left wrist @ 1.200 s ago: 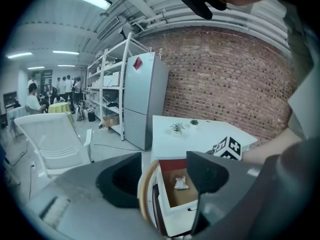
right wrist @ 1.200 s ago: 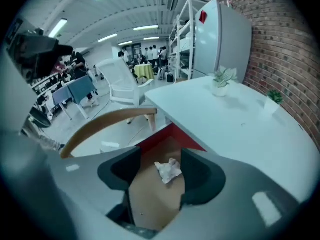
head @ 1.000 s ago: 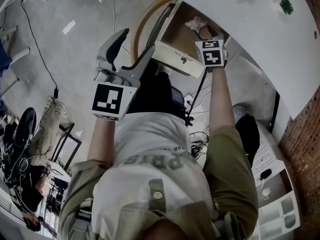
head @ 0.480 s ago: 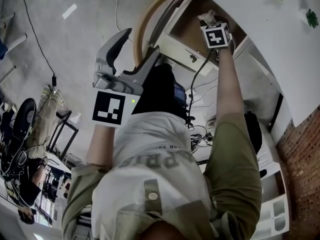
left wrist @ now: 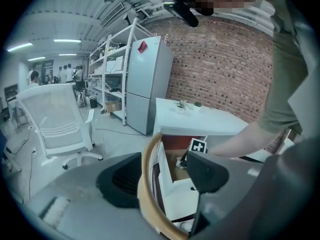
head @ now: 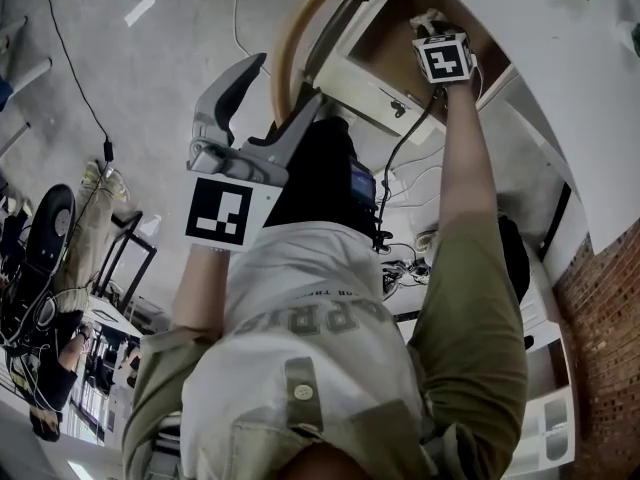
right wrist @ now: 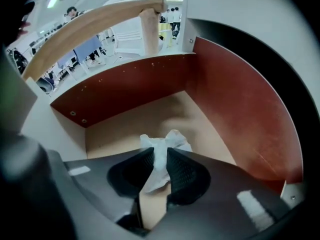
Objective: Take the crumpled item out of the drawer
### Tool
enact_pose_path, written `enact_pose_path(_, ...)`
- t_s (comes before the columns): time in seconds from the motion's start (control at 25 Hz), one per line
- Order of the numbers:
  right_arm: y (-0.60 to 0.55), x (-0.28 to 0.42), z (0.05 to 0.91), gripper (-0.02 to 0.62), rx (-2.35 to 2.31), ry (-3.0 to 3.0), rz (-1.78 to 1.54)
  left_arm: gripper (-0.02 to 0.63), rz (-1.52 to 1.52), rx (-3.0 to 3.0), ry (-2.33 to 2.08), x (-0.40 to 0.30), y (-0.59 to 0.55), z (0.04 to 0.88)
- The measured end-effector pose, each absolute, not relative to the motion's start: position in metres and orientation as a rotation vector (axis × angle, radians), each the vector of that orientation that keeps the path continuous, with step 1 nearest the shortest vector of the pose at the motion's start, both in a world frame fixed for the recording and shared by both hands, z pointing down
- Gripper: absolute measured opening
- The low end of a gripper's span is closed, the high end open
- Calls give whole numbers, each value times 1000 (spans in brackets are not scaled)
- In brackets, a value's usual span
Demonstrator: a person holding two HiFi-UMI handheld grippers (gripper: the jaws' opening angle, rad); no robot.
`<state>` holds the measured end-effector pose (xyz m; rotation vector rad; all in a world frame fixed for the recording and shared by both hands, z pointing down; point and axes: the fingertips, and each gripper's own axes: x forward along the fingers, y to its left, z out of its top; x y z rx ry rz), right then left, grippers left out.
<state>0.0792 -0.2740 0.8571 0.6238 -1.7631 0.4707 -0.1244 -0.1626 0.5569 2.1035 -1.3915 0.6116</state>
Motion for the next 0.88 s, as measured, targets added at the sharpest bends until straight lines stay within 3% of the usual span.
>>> enact_pose_path(0.44, -269, 80, 829, 57, 664, -1785, 521, 296, 615, 2135, -1402, -124, -157, 544)
enact_pose_path(0.88, -250, 85, 717, 57, 737, -1920, 532, 296, 549, 2236, -1457, -111, -157, 476)
